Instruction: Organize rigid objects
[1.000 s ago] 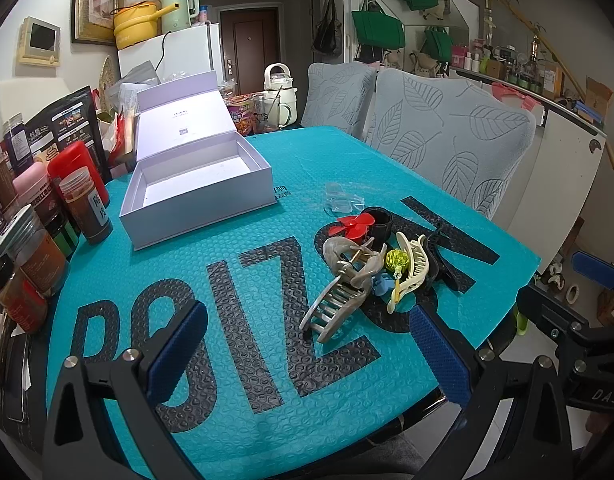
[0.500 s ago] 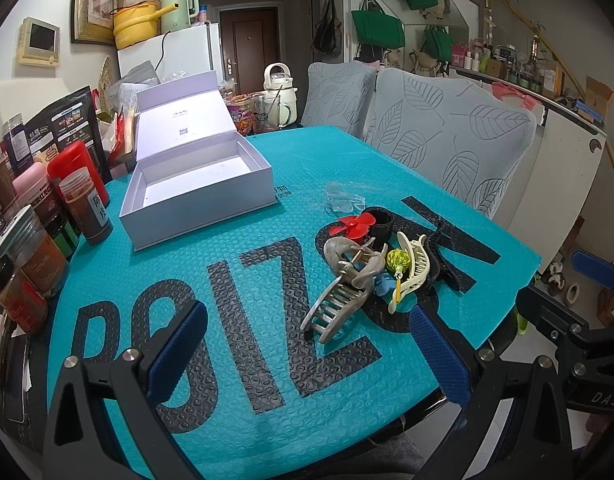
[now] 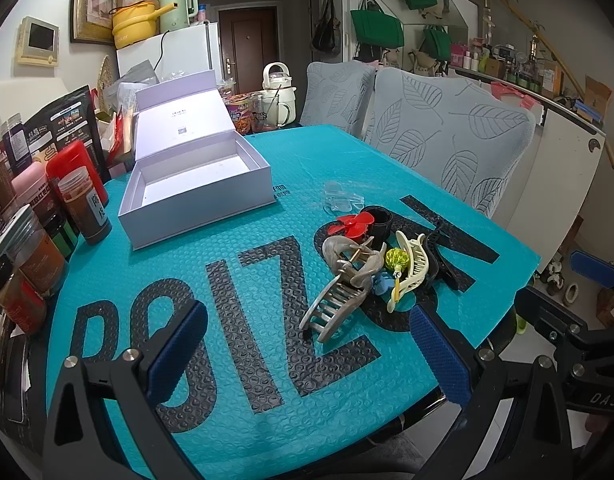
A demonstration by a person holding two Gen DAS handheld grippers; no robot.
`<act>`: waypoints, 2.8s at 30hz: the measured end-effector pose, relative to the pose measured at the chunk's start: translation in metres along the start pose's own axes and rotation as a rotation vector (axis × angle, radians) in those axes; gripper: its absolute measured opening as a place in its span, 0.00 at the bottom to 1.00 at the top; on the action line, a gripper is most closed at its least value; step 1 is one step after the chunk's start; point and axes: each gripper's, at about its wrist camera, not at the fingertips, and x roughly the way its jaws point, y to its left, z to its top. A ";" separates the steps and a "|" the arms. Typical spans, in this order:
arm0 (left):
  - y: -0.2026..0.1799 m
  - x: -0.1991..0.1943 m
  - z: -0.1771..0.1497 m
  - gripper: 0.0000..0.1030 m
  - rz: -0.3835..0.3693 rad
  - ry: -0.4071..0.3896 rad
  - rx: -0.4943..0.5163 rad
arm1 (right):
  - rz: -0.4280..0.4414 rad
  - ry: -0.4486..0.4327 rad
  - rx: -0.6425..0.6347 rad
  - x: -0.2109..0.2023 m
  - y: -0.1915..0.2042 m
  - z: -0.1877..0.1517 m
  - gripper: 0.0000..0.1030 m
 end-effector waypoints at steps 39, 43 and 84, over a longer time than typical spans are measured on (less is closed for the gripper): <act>-0.001 0.104 0.014 0.72 -0.275 0.113 0.002 | 0.082 0.125 0.007 0.084 -0.029 0.002 1.00; 0.001 0.111 0.021 0.58 -0.306 0.118 -0.020 | 0.107 0.140 0.008 0.095 -0.030 0.006 1.00; 0.091 0.094 0.006 0.26 -0.242 0.029 -0.133 | 0.077 0.182 -0.061 0.132 0.004 0.015 0.42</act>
